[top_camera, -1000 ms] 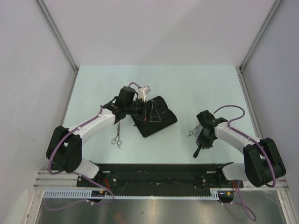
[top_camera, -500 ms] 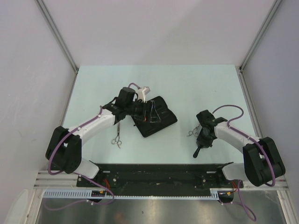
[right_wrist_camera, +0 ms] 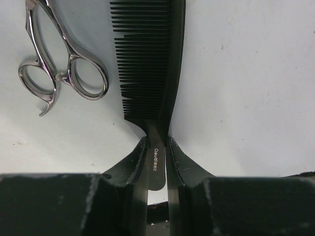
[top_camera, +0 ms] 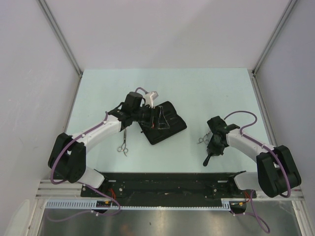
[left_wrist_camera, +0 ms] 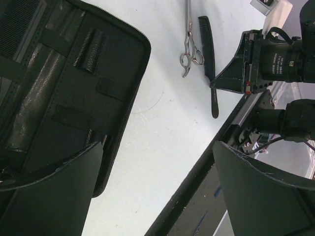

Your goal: Sort the hair-cutting tools

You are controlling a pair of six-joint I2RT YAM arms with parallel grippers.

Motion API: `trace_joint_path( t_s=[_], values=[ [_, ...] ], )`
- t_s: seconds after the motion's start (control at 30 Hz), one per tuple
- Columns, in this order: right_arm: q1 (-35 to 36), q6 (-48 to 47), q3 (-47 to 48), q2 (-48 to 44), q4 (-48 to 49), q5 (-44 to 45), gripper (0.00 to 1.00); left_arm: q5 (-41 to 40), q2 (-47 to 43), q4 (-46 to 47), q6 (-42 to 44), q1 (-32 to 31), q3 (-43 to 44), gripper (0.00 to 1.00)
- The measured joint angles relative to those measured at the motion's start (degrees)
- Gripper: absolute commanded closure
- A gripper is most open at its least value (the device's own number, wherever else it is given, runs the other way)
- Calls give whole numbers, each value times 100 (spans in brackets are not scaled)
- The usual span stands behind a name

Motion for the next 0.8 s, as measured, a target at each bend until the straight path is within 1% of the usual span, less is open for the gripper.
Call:
trace_joint_path(
  t_s=[0.37,0.8],
  values=[
    [26,177,0,-348,26,-85,90,20,0,0,0,-2,0,0],
    [26,197,337,-525,-149,-85,89,168,0,-2,4,-44,0,0]
  ],
)
